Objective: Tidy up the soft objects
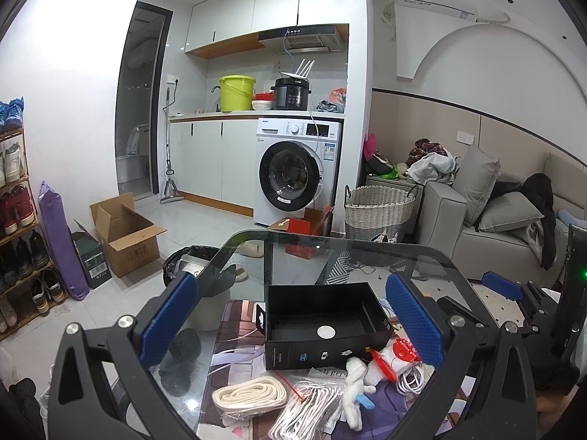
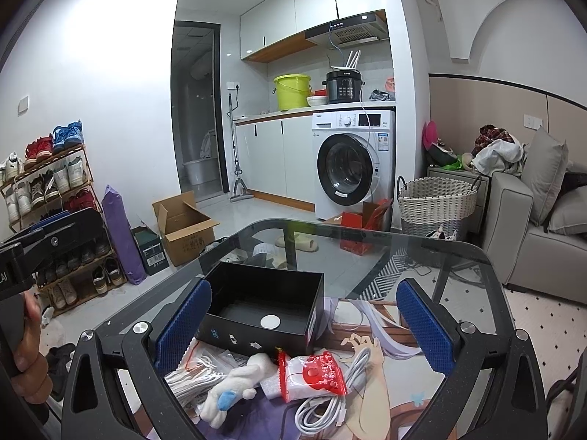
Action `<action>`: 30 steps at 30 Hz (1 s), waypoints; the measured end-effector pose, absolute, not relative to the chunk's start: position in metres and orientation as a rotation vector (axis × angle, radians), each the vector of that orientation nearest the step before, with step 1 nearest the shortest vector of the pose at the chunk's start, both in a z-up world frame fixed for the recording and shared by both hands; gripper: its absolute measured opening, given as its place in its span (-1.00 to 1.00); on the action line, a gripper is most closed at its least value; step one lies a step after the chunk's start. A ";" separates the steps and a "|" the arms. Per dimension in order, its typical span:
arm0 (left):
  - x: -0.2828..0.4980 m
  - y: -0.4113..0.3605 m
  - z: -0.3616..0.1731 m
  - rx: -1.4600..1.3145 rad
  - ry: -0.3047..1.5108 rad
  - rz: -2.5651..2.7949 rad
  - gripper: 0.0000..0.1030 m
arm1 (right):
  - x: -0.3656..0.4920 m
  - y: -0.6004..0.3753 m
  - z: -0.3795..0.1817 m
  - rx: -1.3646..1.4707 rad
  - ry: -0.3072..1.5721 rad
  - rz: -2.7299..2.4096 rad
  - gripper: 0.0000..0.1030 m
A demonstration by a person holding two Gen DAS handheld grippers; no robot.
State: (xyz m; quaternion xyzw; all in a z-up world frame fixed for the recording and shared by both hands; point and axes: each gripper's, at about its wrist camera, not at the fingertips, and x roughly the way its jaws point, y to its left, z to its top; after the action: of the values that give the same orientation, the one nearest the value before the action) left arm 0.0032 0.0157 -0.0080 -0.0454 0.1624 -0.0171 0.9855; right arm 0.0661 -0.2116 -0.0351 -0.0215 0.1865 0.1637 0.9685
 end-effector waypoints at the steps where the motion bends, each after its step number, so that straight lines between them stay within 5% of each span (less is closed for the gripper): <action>1: 0.004 0.016 -0.007 -0.092 0.328 -0.045 1.00 | 0.066 -0.211 -0.035 -0.042 0.378 0.332 1.00; 8: 0.011 0.021 0.009 -0.057 0.334 -0.072 1.00 | 0.067 -0.210 -0.027 -0.049 0.367 0.332 0.99; 17: 0.063 0.041 0.003 -0.051 0.613 -0.074 1.00 | 0.089 -0.207 -0.018 -0.076 0.456 0.349 0.99; 30: 0.125 0.031 -0.117 0.224 1.122 -0.221 1.00 | 0.154 -0.193 -0.090 -0.171 0.852 0.373 0.99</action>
State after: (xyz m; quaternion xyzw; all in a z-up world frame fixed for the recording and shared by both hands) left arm 0.1252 0.0307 -0.1170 0.1057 0.5299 -0.1041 0.8350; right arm 0.1535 -0.1928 -0.0903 -0.0824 0.4101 0.1795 0.8904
